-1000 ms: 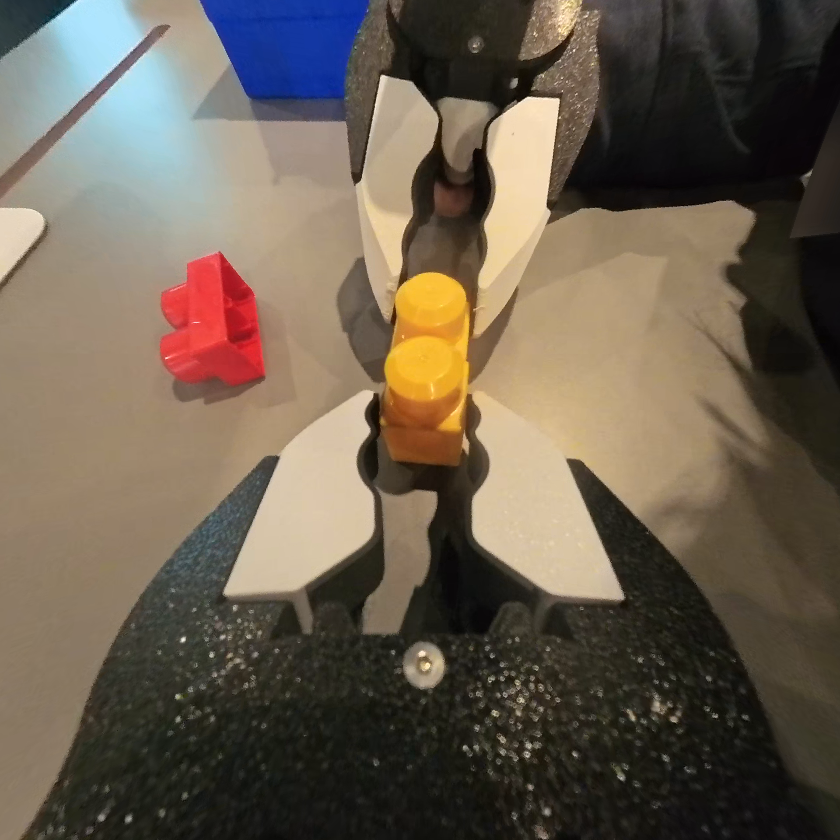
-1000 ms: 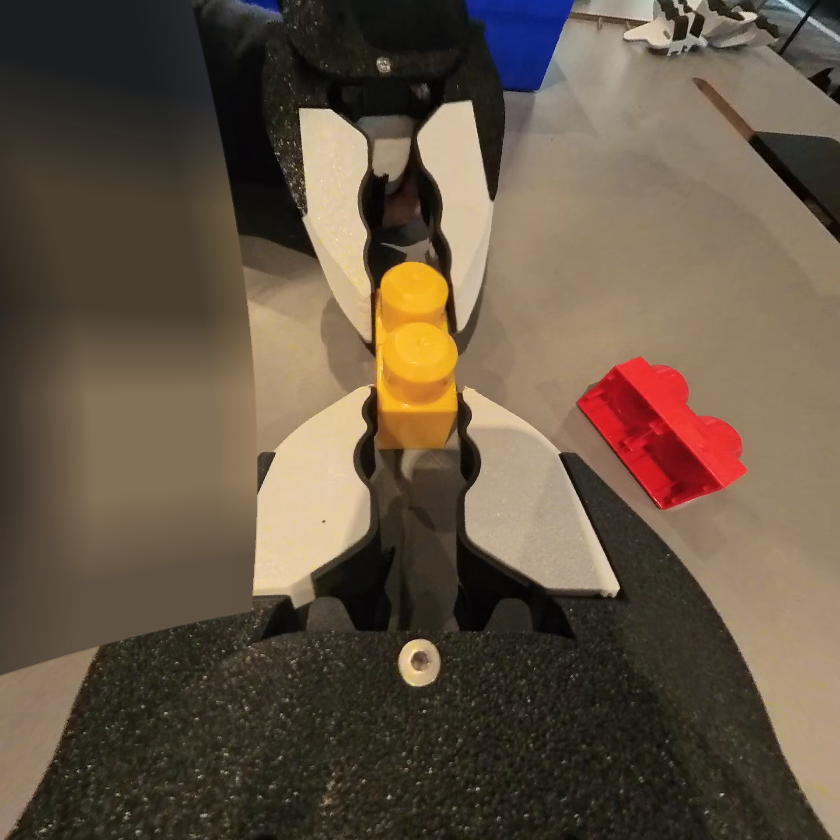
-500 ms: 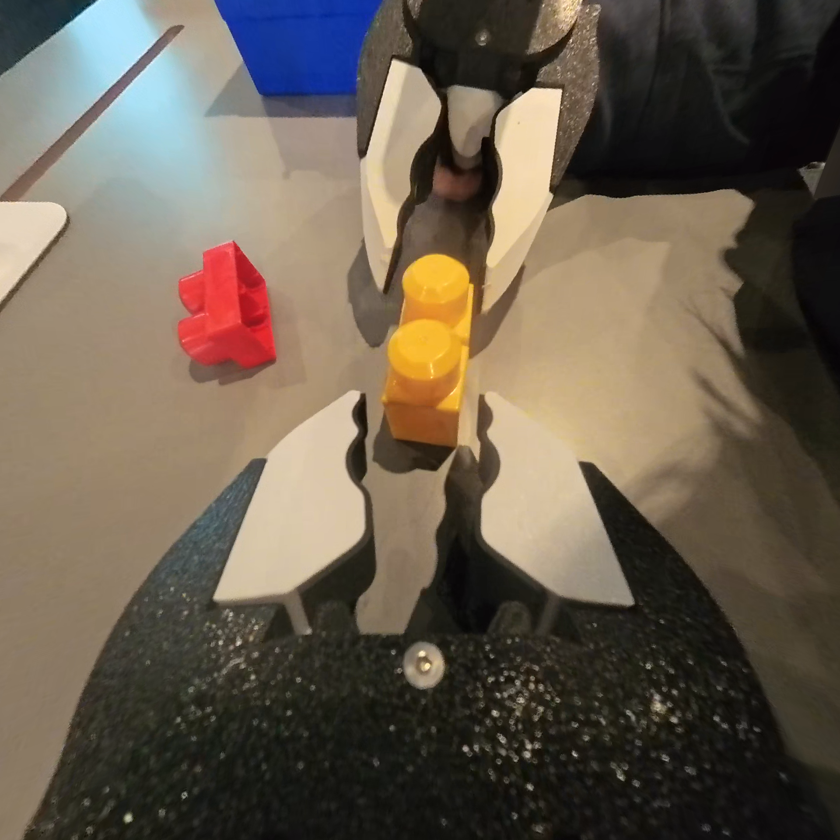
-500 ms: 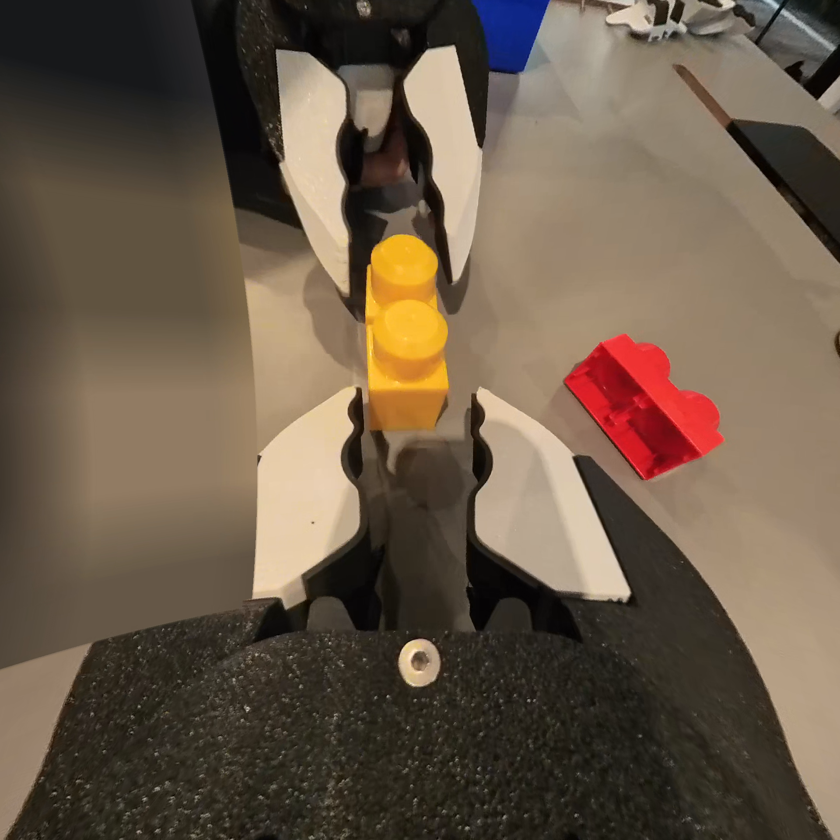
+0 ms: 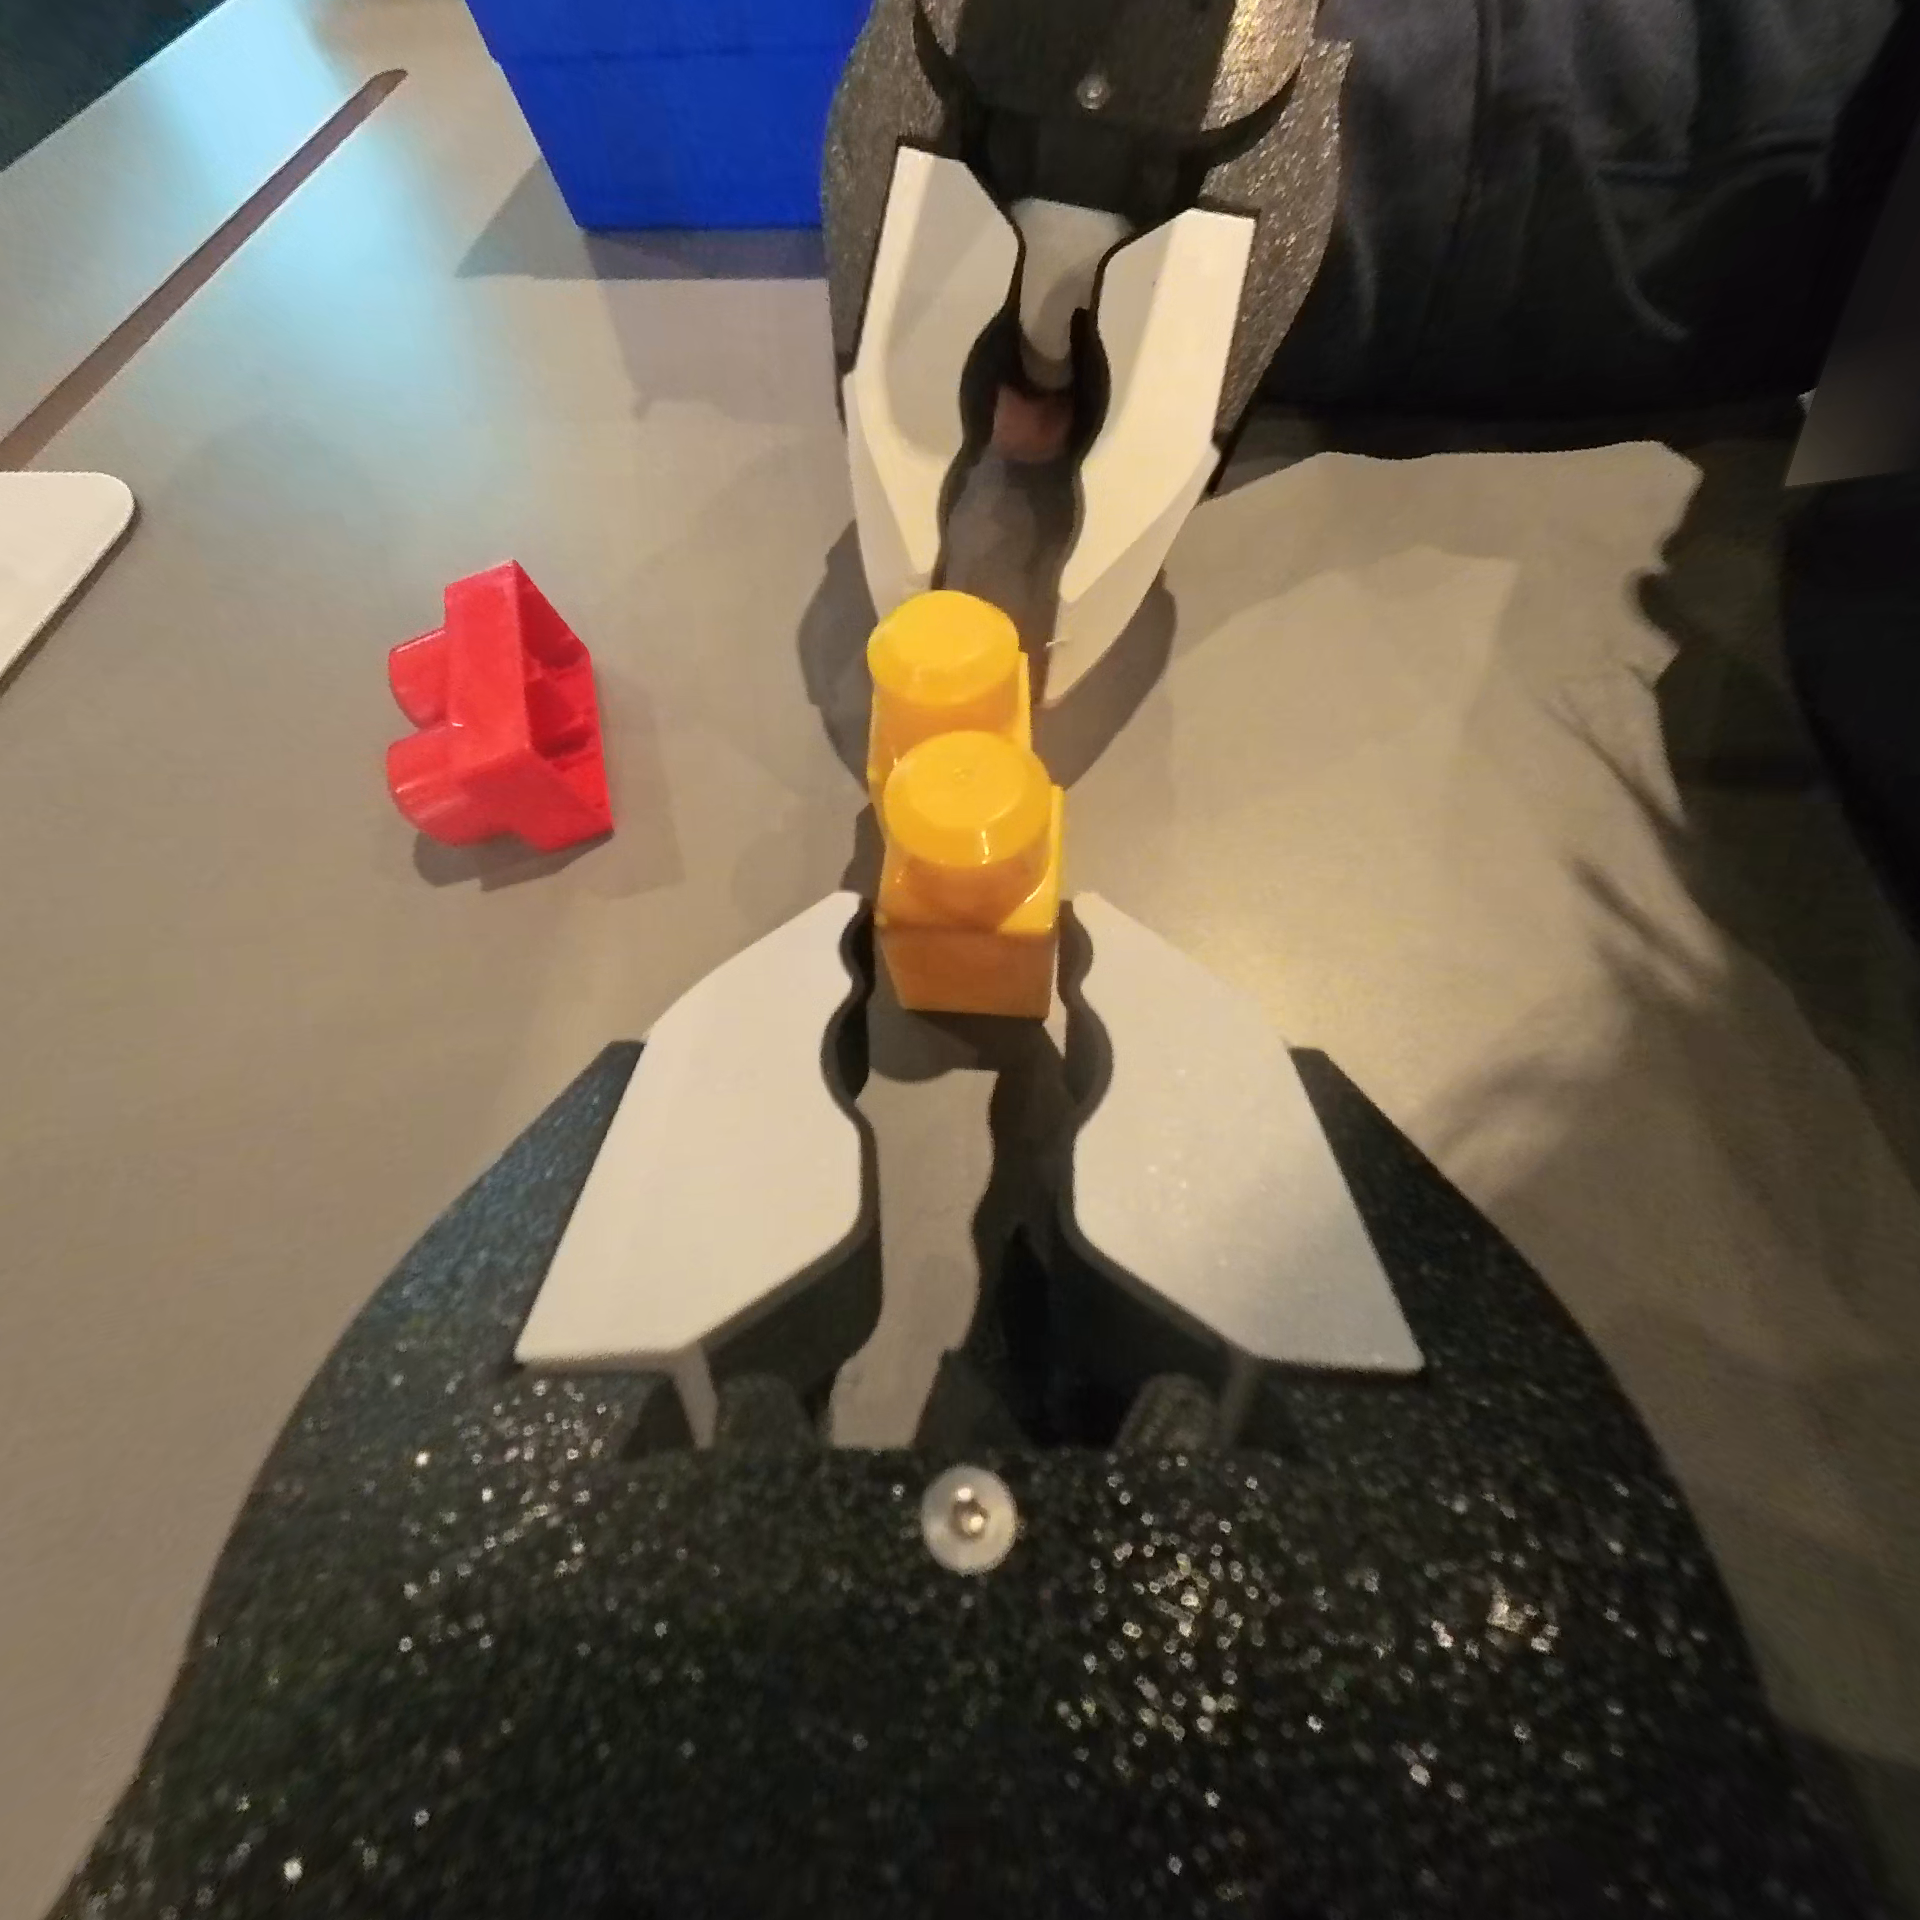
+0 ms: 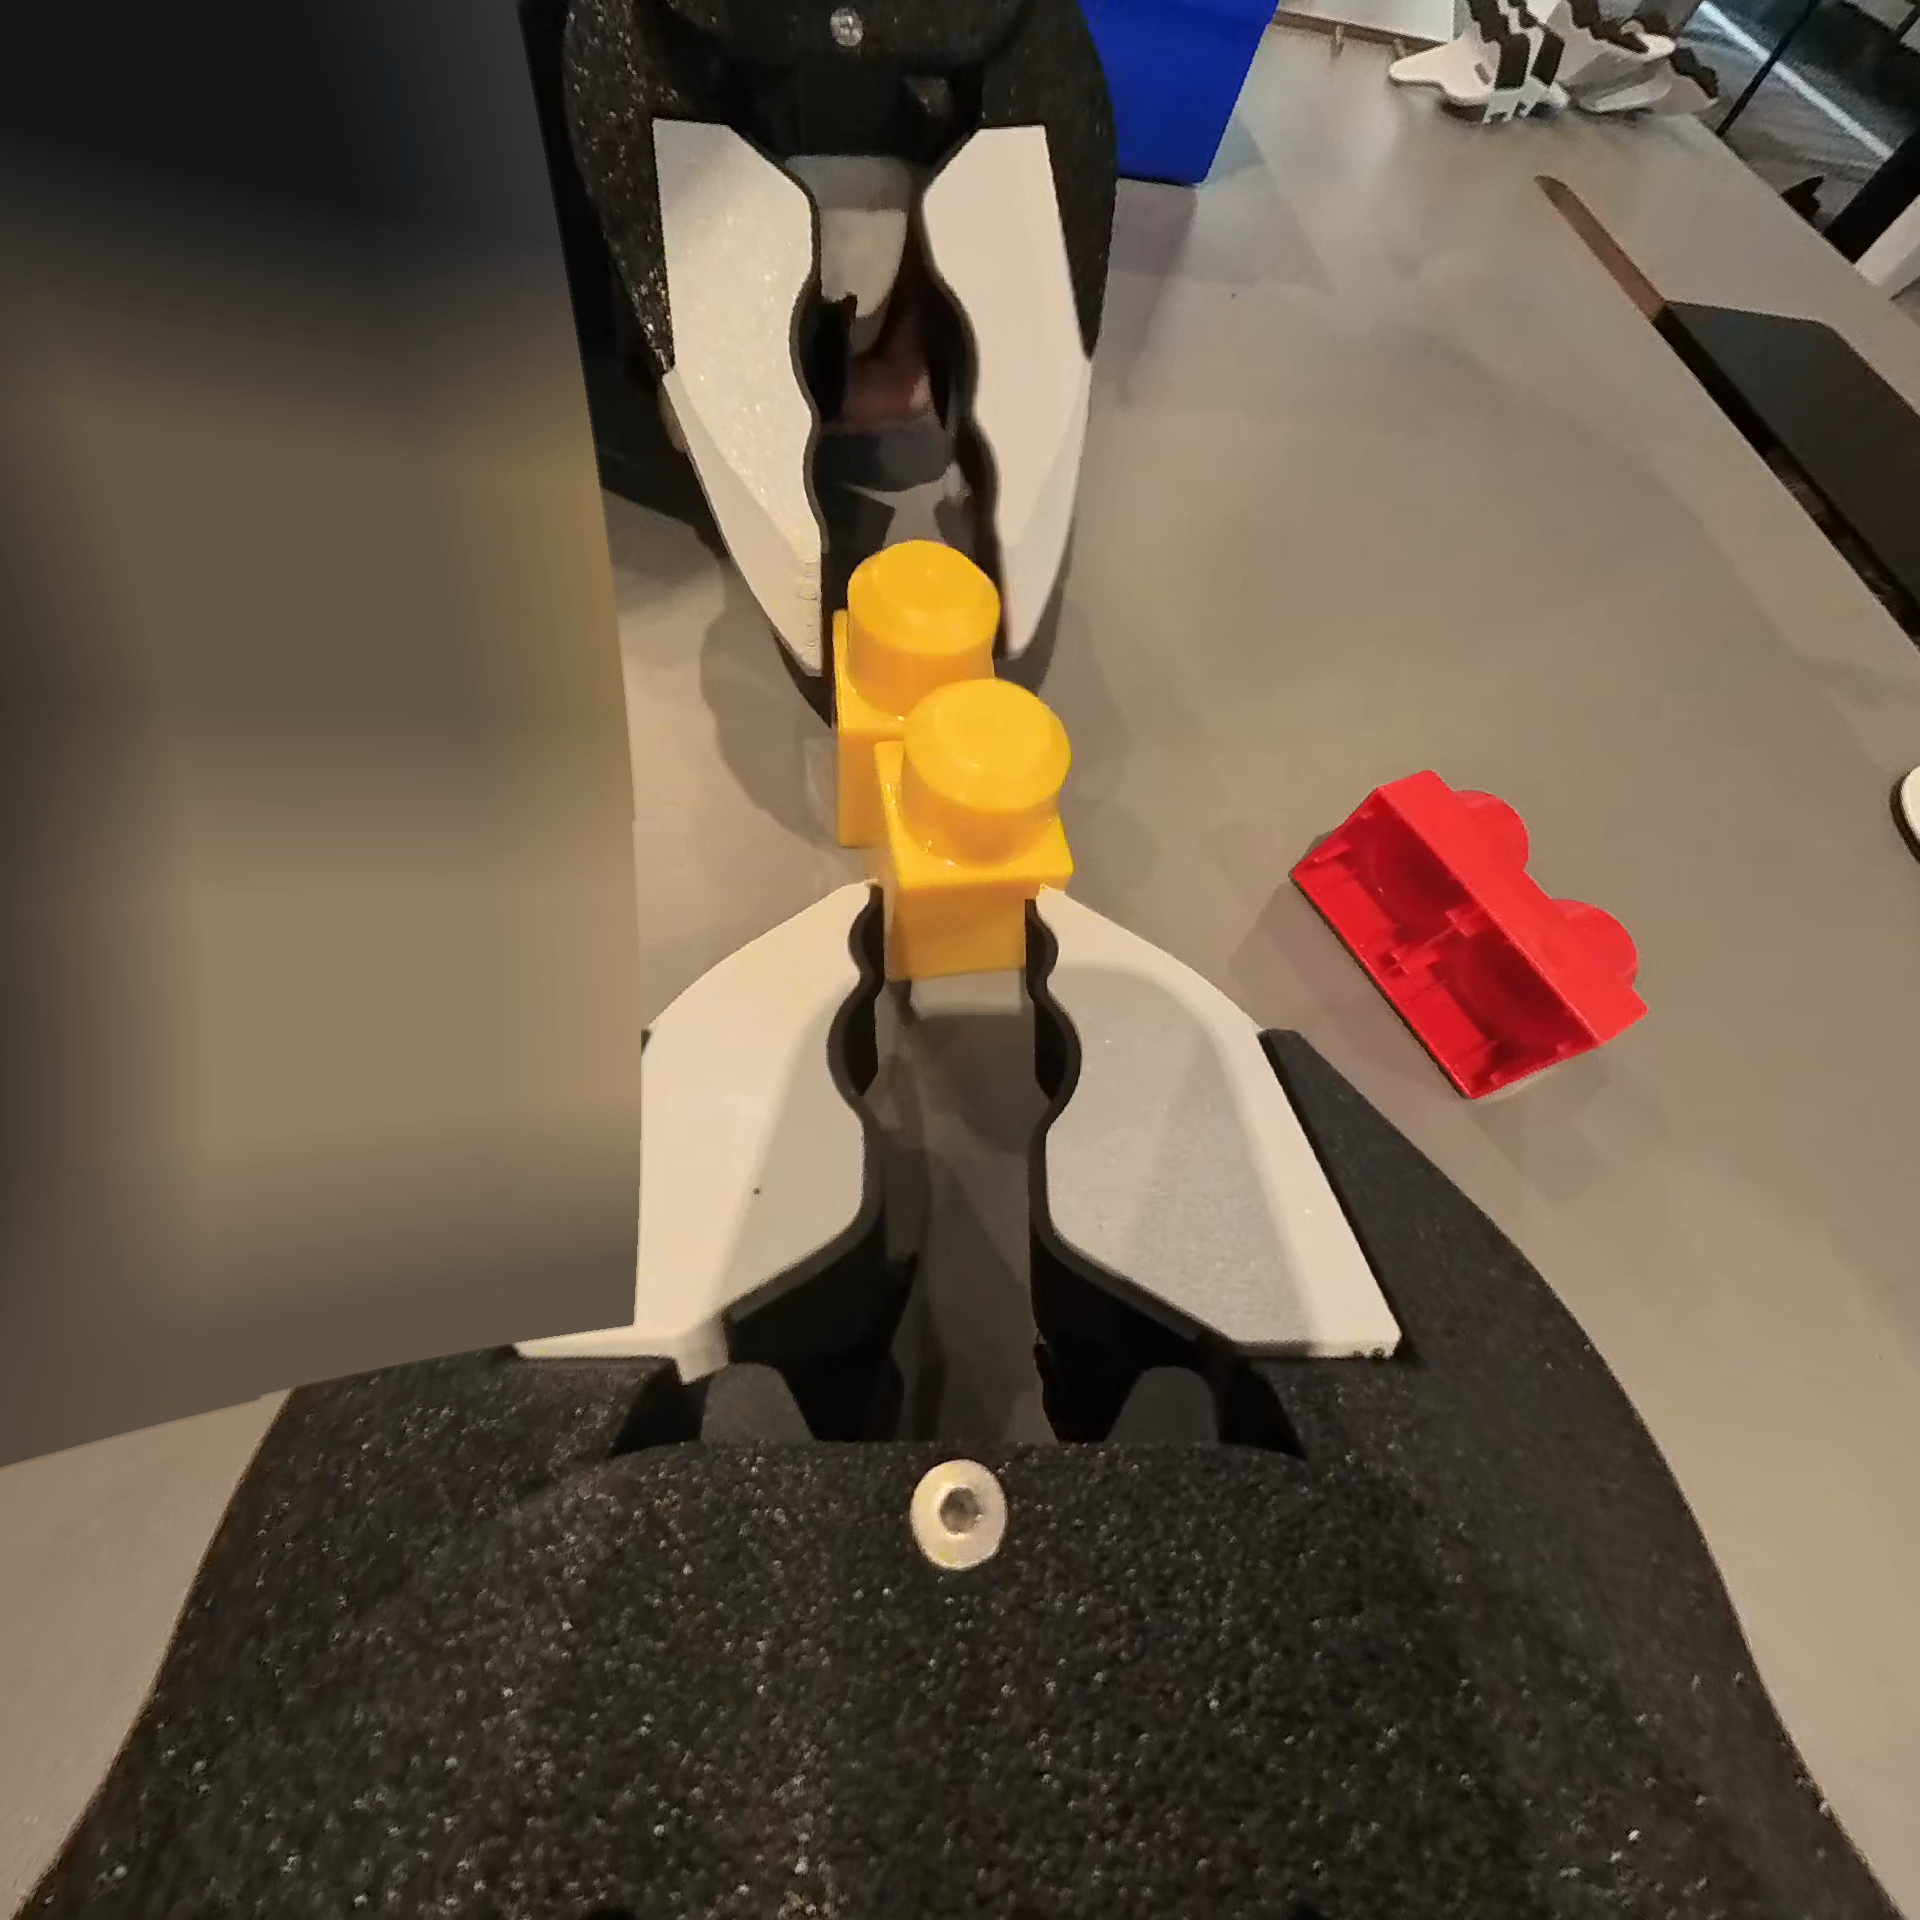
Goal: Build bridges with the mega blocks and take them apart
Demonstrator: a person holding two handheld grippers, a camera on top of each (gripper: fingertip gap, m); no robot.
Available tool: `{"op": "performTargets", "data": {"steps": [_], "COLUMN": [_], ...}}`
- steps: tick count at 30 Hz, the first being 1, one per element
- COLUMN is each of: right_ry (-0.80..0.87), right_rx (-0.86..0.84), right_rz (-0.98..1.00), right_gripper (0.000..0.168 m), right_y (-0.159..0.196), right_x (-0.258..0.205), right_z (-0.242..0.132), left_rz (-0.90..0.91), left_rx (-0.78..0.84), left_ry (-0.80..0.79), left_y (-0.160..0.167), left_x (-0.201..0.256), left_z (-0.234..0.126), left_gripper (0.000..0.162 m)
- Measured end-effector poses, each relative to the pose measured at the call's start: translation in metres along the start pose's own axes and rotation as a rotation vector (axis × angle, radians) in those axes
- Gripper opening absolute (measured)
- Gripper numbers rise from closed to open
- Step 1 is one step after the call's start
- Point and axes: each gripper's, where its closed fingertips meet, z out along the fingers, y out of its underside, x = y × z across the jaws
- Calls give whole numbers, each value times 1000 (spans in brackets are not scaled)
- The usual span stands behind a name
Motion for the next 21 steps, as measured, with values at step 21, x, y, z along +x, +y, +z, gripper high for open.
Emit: {"op": "performTargets", "data": {"steps": [21], "right_ry": [14], "right_rx": [-11], "right_rz": [-11], "right_gripper": [34], "right_y": [-2], "right_x": [3], "right_z": [6], "left_rz": [27], "left_rx": [-17], "left_ry": [-4], "left_y": [3], "left_x": [-3], "left_z": [7], "left_gripper": [34]}}
